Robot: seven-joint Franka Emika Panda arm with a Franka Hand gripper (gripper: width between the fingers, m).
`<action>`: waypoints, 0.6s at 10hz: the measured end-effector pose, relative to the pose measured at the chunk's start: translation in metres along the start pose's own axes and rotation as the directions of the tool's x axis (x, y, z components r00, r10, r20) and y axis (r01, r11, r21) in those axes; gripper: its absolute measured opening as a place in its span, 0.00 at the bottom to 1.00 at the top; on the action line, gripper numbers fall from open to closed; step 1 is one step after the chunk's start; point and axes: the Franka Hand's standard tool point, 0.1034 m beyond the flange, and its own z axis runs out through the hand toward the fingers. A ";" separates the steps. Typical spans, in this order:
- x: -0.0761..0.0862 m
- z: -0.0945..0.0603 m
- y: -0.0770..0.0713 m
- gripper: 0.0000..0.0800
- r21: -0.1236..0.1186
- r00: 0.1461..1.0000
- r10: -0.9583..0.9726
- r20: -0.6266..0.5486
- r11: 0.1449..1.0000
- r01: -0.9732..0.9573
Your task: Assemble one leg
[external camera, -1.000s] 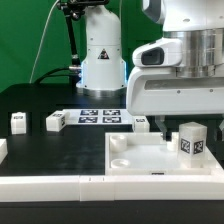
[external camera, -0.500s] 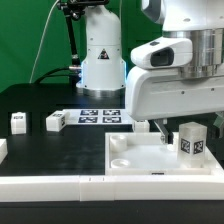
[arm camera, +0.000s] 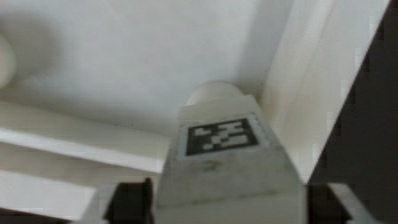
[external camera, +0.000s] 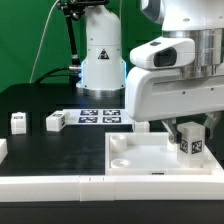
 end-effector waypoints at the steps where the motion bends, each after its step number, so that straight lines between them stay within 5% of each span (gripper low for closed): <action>1: 0.000 0.000 0.000 0.40 0.000 1.000 0.030 0.000 1.000 -0.030; 3: 0.000 0.000 0.000 0.36 0.002 0.998 0.061 0.000 0.998 -0.061; 6: 0.000 0.000 0.001 0.36 0.024 0.921 0.389 -0.006 0.921 -0.389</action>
Offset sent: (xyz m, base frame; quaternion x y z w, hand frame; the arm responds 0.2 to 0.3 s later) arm 0.0000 0.0000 0.0000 0.0000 0.0000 0.1593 0.9872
